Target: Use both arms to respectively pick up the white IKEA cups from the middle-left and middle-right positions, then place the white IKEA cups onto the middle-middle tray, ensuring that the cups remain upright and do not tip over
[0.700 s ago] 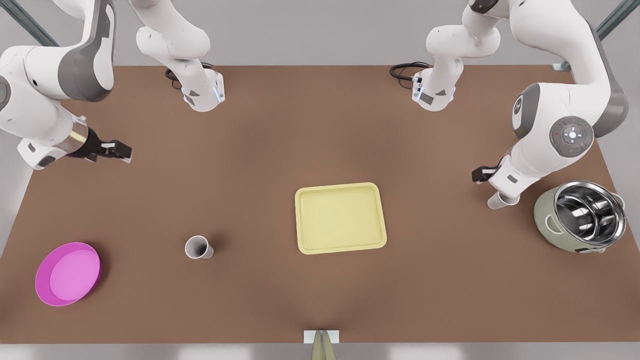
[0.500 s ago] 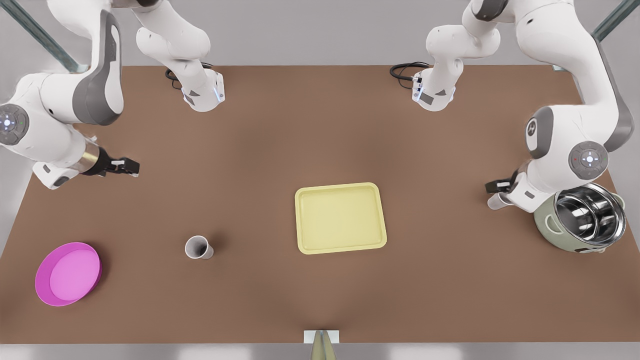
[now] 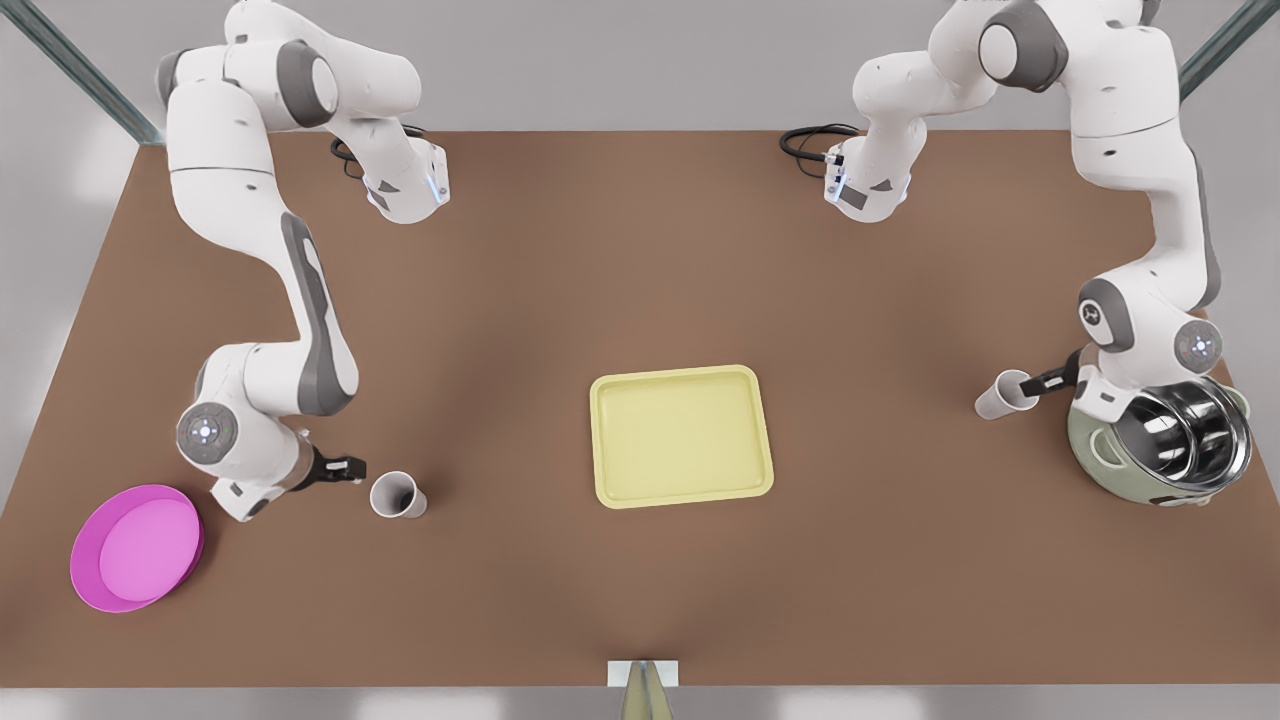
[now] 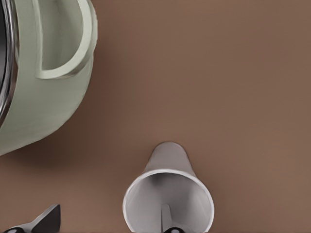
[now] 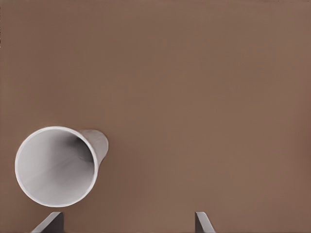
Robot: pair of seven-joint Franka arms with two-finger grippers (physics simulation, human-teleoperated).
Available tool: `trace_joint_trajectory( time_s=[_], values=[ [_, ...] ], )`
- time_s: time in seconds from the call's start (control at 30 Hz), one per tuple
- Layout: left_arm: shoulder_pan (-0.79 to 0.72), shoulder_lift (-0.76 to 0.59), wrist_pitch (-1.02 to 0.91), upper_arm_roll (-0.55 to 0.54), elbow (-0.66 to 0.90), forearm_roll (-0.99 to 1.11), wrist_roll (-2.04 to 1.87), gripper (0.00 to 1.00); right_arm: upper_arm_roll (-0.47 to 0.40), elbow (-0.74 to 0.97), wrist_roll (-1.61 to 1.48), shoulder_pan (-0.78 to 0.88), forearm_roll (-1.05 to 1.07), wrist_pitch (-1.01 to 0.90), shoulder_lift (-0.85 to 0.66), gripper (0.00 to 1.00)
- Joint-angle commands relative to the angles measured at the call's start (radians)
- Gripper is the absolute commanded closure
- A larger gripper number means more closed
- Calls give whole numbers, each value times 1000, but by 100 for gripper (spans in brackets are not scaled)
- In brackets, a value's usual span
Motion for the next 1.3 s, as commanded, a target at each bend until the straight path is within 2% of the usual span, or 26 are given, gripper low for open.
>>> trace_joint_trajectory(
  time_s=[0.0,0.13,0.17,0.23,0.3,0.33,0.4,0.47,0.5,0.53,0.57,0.6,0.63,0.67,0.73,0.8,0.83,0.9,1.0,1.07,1.2,1.27],
  values=[
    [1,25,143,1,-3,-12,170,0,0,2,2,9,1,161,19,0],
    [1,42,138,-1,-33,-40,169,0,2,-1,3,15,13,198,69,0],
    [-1,45,138,-1,-33,-41,169,7,2,-1,3,15,11,199,77,0],
    [-5,44,105,-2,-32,-98,167,48,2,-3,3,19,13,209,86,0],
    [-5,41,100,-2,-32,-98,167,58,2,-3,5,21,11,215,96,0],
    [-8,39,83,-2,-32,-98,166,67,2,-3,3,21,11,215,105,0],
    [-10,38,68,-7,-32,-100,166,72,3,-3,3,29,11,216,112,0],
    [-14,32,62,-11,-30,-119,164,74,3,-3,3,29,10,216,128,0],
    [-24,29,62,-13,-27,-118,169,79,3,-3,3,29,10,222,131,0],
    [-39,-13,55,-18,-26,-118,169,79,3,-3,3,29,10,224,139,0],
    [-42,-36,2,-30,-1,-118,166,79,3,-3,2,29,10,226,142,4],
    [-44,-36,-95,-50,80,-113,164,79,3,-3,-9,26,10,227,143,19],
    [-48,8,-231,-91,224,-115,121,79,3,-3,-15,24,10,227,143,42],
    [-56,84,-319,-168,390,-112,-23,79,3,-3,-17,26,8,226,143,59],
    [-131,159,-394,-274,568,-110,-347,79,3,6,-29,32,8,226,149,64],
    [-249,211,-394,-340,657,-113,-669,79,2,11,-31,36,7,226,149,67],
    [-289,254,-394,-375,707,-112,-822,79,2,14,-31,39,5,226,148,72],
    [-329,275,-380,-398,732,-113,-982,79,2,28,-31,49,5,216,146,79],
    [-396,358,-325,-433,763,-113,-1129,79,3,80,-28,88,8,173,135,79],
    [-409,361,-202,-462,706,-110,-1172,79,11,94,-29,137,10,170,113,79],
    [-432,383,-107,-491,640,-106,-1198,79,210,91,-17,139,11,169,86,79],
    [-435,381,-52,-498,597,-106,-1200,79,282,89,-18,147,10,170,96,79]
  ],
)
